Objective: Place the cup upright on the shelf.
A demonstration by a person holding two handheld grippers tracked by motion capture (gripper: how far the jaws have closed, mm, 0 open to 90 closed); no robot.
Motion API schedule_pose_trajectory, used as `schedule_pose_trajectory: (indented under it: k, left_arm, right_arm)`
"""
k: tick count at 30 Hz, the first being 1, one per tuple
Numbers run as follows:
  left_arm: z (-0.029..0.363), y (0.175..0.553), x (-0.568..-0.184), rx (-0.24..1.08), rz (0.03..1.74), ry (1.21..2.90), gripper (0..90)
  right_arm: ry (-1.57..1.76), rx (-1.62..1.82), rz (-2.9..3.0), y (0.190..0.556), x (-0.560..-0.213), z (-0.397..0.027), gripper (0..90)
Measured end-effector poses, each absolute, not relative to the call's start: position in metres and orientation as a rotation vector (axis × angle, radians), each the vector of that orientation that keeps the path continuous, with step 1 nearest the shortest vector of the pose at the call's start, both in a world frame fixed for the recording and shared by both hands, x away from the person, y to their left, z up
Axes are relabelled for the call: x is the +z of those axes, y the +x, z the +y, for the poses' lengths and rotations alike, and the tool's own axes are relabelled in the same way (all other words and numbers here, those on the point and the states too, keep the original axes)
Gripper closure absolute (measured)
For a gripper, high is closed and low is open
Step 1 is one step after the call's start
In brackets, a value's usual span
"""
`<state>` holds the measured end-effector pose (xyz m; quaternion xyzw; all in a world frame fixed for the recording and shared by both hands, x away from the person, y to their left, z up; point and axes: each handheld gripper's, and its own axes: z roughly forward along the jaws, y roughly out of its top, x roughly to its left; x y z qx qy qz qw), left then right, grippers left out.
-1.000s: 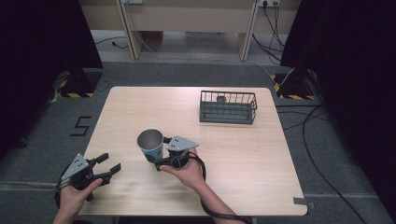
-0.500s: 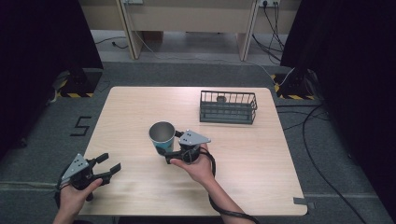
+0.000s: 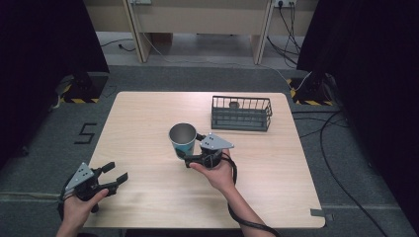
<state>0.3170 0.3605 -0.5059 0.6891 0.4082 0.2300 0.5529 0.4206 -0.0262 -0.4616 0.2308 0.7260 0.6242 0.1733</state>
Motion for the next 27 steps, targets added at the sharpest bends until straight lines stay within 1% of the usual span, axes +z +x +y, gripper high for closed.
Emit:
schedule_pose_trajectory:
  k: [27]
  left_arm:
    - [0.361,0.317,-0.506,0.544,0.968,1.629,24.0]
  right_arm:
    - [0.744,1.751,1.917,0.435,-0.444,-0.069,18.1]
